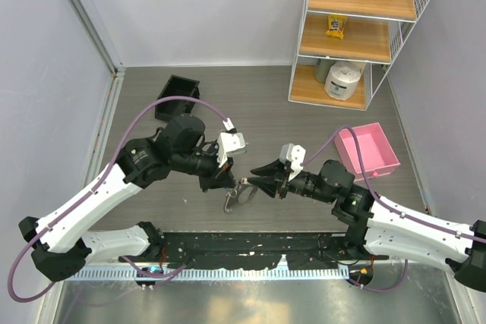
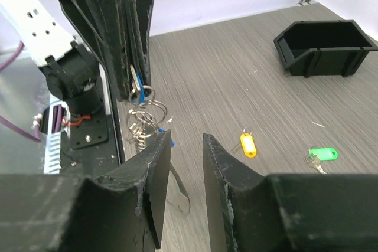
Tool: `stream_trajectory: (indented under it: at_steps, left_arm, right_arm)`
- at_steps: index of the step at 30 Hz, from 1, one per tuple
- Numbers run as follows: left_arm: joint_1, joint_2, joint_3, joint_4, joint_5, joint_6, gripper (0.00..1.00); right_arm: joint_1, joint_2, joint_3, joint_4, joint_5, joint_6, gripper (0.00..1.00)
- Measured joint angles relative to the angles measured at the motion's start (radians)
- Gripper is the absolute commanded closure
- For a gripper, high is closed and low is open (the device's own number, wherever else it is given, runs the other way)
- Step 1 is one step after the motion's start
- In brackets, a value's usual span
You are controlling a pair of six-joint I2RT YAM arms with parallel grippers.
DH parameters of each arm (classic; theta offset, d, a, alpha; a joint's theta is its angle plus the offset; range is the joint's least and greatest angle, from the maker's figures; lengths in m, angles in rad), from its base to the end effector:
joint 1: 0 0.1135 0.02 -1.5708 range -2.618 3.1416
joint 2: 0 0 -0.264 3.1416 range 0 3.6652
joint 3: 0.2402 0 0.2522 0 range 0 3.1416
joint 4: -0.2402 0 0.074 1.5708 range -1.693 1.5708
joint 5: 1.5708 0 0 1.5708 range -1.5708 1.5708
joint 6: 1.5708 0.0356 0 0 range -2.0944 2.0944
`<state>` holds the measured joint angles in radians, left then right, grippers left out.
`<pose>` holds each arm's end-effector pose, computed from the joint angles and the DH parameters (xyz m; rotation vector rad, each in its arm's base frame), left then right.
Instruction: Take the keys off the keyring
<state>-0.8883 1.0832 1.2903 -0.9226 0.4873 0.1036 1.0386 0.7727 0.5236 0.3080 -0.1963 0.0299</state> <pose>0.1153 -0.1683 0.3866 1.3572 1.9470 -0.9527 0.0914 0.1689 0.3020 -0.9136 1.3116 0.9934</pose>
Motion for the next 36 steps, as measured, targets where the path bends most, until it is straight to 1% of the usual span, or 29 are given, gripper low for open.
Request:
stream_trajectory:
  at_steps: [10,21,36]
  left_arm:
    - [0.000,0.000,0.004,-0.019,0.039,0.015,1.00]
    - [0.000,0.000,0.014,-0.028,0.048,0.020,1.00]
    - [0.000,0.000,0.017,-0.032,0.056,0.019,1.00]
  right_arm:
    - [0.000,0.064,0.040,-0.040,-0.044,-0.081,0.67]
    - [0.000,0.092,0.051,-0.028,-0.110,-0.084,0.67]
    - [0.011,0.137,0.076,0.007,-0.136,-0.081,0.67]
